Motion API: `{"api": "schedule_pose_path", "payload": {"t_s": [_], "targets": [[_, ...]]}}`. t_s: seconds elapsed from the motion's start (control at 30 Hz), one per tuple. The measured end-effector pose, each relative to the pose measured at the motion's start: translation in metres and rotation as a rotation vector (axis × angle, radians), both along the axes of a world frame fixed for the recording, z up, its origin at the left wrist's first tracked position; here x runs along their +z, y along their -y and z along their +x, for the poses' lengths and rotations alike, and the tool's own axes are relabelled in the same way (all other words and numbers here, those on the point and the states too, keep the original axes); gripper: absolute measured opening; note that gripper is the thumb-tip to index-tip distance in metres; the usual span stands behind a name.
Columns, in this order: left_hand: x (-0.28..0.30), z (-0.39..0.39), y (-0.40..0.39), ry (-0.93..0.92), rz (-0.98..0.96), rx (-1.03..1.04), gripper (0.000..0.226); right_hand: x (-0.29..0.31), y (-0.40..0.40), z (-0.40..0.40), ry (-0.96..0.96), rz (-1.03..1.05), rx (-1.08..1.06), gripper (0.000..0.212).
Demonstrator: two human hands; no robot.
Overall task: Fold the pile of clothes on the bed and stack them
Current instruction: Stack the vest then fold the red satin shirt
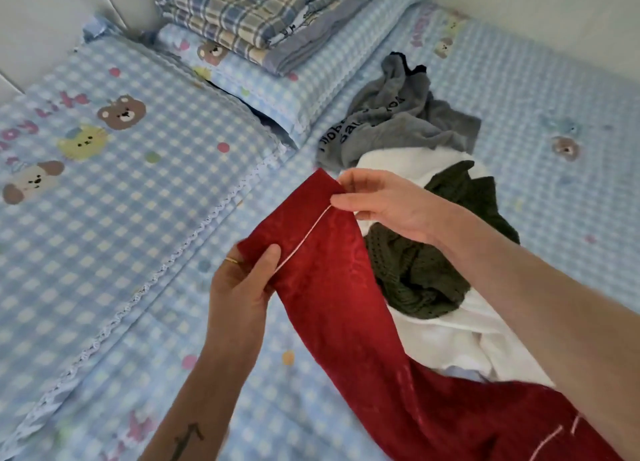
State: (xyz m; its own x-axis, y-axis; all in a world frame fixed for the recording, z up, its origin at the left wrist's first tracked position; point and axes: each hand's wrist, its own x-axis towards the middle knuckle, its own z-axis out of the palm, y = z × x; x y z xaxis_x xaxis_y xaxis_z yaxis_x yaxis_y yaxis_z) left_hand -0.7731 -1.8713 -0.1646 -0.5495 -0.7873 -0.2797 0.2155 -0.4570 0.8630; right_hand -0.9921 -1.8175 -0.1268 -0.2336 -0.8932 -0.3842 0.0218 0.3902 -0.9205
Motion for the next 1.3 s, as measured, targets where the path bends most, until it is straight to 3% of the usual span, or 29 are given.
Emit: {"api": "schedule_pose_path", "payload": {"t_s": [0.2,0.33,0.4,0.57,0.77,0.83,0.9,0.93,1.0,1.07,1.2,1.3], "targets": [[0.041,-0.009,-0.132,0.037,-0.097,-0.255,0.023,0.056,-0.158,-0.014,-0.192,0.064,-0.030,0.011],[0.040,-0.010,-0.251,0.170,-0.525,-0.526,0.029,0.065,-0.298,-0.012,-0.283,0.239,-0.071,0.008],[0.027,-0.008,-0.310,0.213,-0.691,-0.653,0.027,0.059,-0.368,-0.008,-0.303,0.344,-0.106,0.012],[-0.013,-0.007,-0.443,0.258,-0.793,-0.892,0.032,0.024,-0.533,0.017,-0.298,0.549,-0.211,0.016],[-0.056,-0.006,-0.536,0.372,-0.908,-1.506,0.044,-0.043,-0.664,0.063,-0.146,0.644,-0.560,0.034],[-0.066,-0.003,-0.535,0.379,-1.041,-1.589,0.046,-0.069,-0.683,0.079,-0.040,0.663,-0.745,0.024],[-0.075,-0.003,-0.506,0.466,-1.182,-1.236,0.033,-0.091,-0.687,0.096,0.106,0.712,-1.001,0.012],[-0.080,-0.005,-0.485,0.554,-1.234,-1.015,0.029,-0.099,-0.685,0.104,0.113,0.734,-1.086,0.016],[-0.091,-0.013,-0.436,0.743,-1.303,-0.766,0.028,-0.112,-0.679,0.123,-0.049,0.773,-1.119,0.031],[-0.098,-0.021,-0.399,0.903,-1.374,-0.806,0.032,-0.120,-0.675,0.136,-0.206,0.751,-1.075,0.036],[-0.119,-0.027,-0.369,1.010,-1.536,-1.133,0.050,-0.125,-0.687,0.140,-0.166,0.693,-1.233,0.033],[-0.129,-0.042,-0.360,1.056,-1.531,-1.218,0.056,-0.129,-0.699,0.147,-0.200,0.753,-1.164,0.033]]}}
